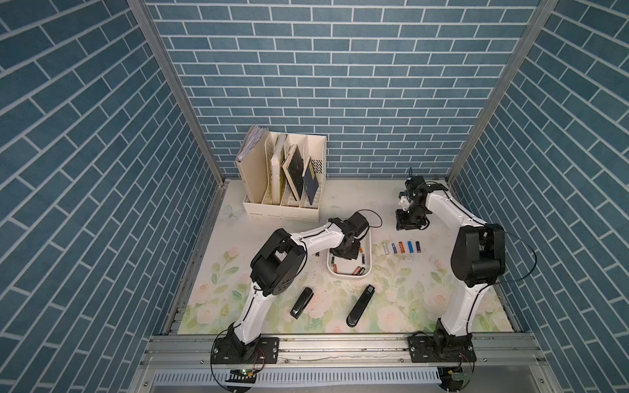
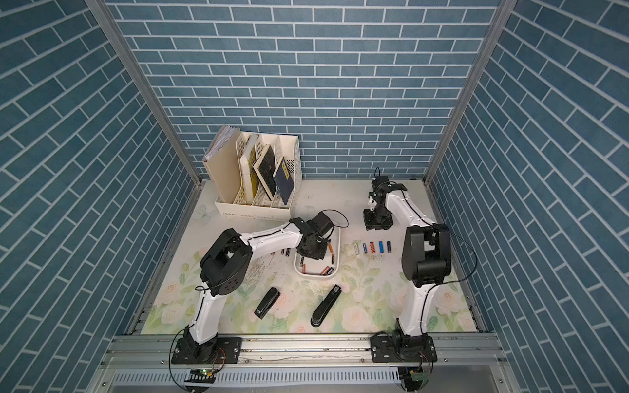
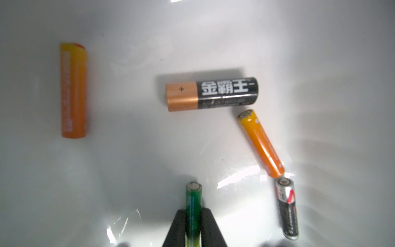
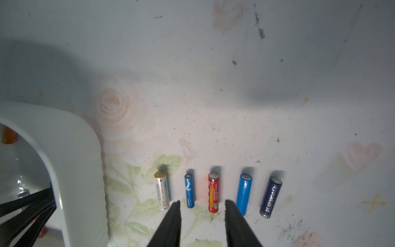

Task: Take the batteries out of the storage box
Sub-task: Pick up the battery from the storage box.

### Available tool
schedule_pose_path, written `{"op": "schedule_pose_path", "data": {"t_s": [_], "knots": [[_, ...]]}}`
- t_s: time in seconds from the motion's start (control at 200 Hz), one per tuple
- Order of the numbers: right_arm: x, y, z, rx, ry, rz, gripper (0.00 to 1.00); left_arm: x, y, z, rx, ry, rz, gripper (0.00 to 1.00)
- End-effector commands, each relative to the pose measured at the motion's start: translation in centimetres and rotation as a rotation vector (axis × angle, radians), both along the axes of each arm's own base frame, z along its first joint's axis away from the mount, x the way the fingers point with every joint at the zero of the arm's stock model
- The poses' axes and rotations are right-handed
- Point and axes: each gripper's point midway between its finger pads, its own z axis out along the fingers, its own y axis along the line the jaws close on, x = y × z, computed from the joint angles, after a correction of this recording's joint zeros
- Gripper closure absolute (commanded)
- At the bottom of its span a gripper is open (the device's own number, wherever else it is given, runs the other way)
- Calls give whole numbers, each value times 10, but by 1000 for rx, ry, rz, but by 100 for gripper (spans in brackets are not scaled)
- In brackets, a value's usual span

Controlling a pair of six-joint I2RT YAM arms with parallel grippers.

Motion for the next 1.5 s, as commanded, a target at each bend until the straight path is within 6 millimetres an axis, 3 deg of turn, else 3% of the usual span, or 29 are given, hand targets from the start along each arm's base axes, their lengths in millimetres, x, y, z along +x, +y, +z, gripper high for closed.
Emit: {"op": "schedule_pose_path", "data": {"t_s": [0.0, 0.24, 0.515, 0.965, 1.49], "knots": [[1, 8, 14, 22, -12, 5, 63, 3, 7, 8, 0, -2, 13, 81], [4, 16, 20, 35, -21, 18, 62, 2, 12, -4, 32, 17, 16, 74], [3, 20, 25, 44, -27, 26, 62, 0, 10, -4, 21, 30, 11, 81], [7, 33, 23, 95, -31, 42, 62, 7, -1, 23, -104, 27, 28, 82], [13, 40, 26, 115, -37, 56, 62, 25, 7, 71, -188, -29, 73, 82]]}}
